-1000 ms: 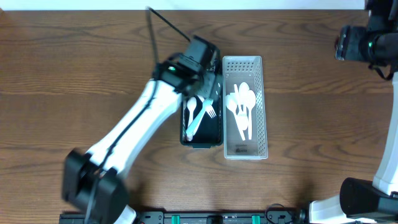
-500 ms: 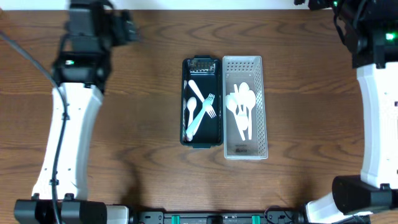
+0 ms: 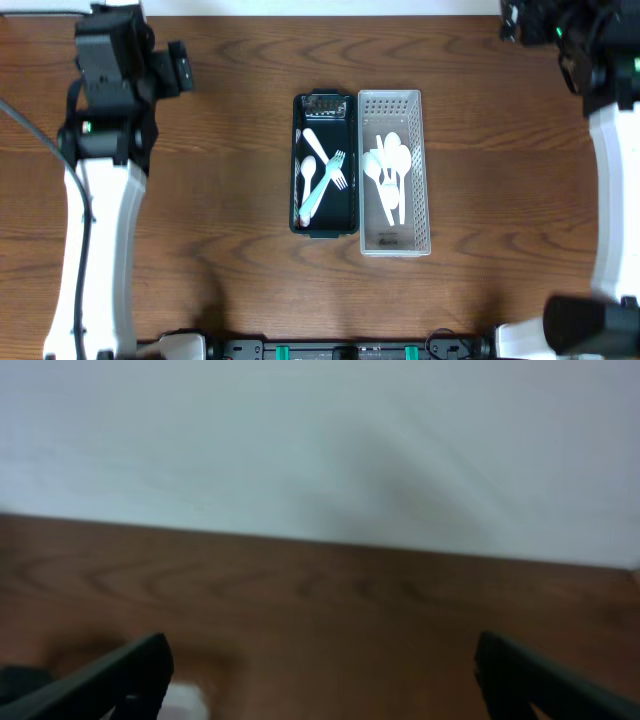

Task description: Pack container

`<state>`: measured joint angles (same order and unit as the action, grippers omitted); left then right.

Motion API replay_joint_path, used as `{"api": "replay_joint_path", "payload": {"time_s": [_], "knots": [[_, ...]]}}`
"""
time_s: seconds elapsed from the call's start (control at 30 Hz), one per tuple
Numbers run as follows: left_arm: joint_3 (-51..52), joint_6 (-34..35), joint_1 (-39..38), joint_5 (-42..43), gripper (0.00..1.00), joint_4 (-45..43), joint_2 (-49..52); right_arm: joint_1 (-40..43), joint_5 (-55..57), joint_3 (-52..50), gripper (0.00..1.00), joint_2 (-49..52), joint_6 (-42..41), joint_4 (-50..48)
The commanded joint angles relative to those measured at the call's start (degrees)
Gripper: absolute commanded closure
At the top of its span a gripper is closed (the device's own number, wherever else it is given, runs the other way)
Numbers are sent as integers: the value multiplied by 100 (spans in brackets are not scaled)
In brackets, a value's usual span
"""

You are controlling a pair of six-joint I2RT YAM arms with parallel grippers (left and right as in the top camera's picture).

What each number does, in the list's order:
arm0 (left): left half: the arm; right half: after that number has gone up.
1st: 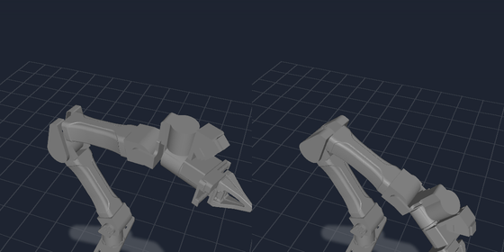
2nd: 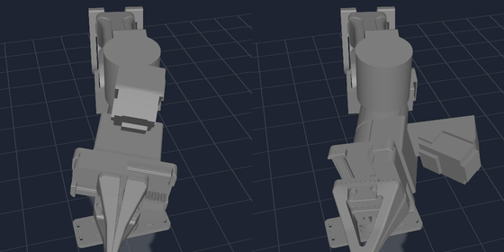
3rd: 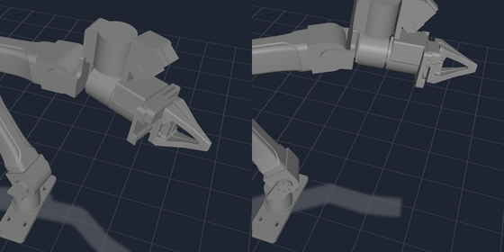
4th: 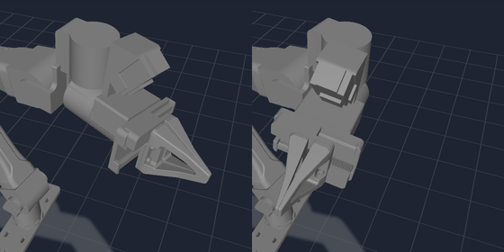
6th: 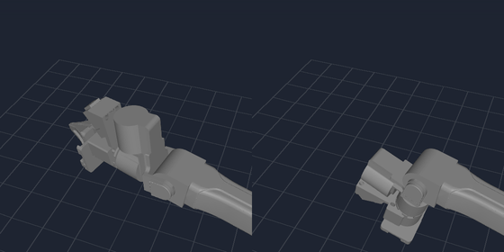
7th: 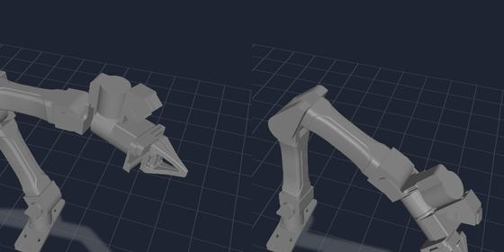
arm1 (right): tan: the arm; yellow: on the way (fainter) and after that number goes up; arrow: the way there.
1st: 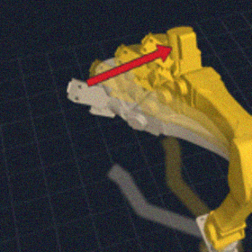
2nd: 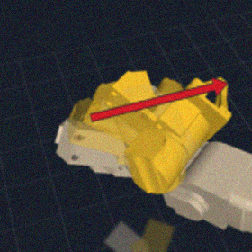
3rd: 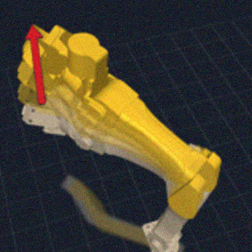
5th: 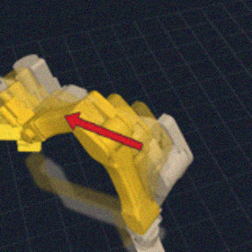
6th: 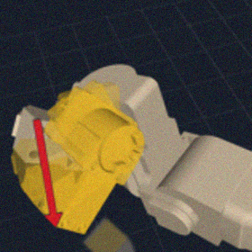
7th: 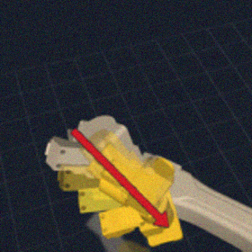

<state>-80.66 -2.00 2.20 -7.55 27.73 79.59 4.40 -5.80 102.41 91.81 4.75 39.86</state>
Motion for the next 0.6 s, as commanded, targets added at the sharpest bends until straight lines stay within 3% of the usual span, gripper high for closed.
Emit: {"api": "replay_joint_path", "payload": {"time_s": [0.0, 0.33, 0.57], "knots": [[619, -90, -7, 98, 2, -170, -693, 192, 0, -1130, 1, -894, 136, -380], [3462, -79, -389, 107, 2, -1436, -3069, 39, 9, -5340, 1, -4022, 136, -2435], [5095, -81, -485, 101, 2, -1373, -4610, -374, 1108, -7383, 1, -6638, 136, -2553]]}}
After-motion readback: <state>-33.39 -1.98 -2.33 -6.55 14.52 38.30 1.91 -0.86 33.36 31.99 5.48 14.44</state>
